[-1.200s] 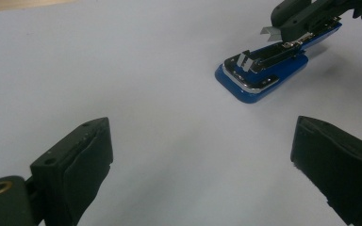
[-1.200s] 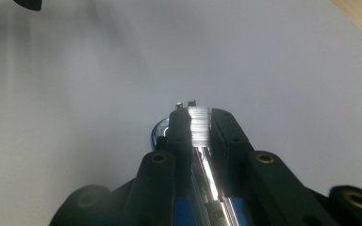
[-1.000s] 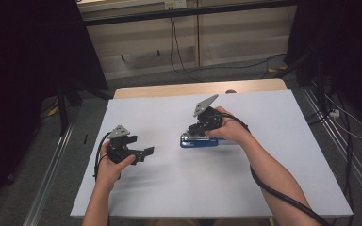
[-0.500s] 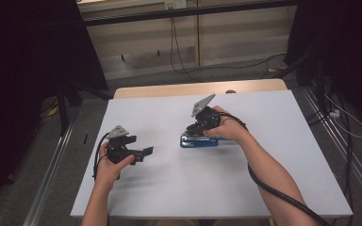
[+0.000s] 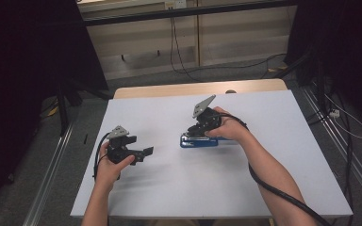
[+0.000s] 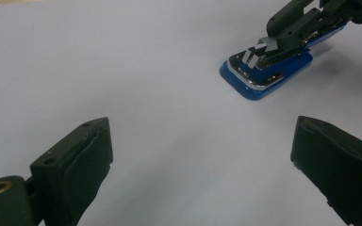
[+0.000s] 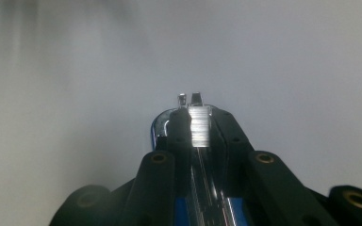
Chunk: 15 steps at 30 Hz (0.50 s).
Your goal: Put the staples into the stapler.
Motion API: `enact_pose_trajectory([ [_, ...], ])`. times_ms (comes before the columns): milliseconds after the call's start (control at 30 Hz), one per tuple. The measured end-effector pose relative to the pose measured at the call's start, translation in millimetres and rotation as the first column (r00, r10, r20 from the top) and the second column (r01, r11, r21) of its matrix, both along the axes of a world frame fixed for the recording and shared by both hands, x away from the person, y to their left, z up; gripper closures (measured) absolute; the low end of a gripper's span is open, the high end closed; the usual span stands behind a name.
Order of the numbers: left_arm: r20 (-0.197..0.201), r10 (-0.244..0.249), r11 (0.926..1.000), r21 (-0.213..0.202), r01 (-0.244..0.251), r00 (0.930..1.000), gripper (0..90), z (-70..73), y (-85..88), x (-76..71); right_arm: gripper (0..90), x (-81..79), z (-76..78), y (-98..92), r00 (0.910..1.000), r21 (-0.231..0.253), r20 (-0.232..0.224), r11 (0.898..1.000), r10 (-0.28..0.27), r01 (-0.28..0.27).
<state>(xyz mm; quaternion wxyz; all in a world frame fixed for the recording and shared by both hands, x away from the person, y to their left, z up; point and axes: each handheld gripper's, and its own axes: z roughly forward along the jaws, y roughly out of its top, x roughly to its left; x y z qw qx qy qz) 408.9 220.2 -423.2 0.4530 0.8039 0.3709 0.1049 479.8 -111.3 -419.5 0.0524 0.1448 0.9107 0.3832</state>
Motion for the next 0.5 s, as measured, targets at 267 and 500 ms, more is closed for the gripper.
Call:
enact_pose_trajectory([
  [267,-0.001,0.001,1.0000,0.003,-0.001,1.0000,6.3,-1.6,0.0,0.5,79.7,0.2,-2.1,0.2,0.9998,-0.010,0.002,1.000,0.018,-0.018],
  [500,-0.004,0.003,1.0000,0.008,-0.003,1.0000,6.3,-2.6,0.4,1.0,79.7,1.9,-4.8,-0.5,0.9996,-0.007,0.012,1.000,0.027,-0.027],
])
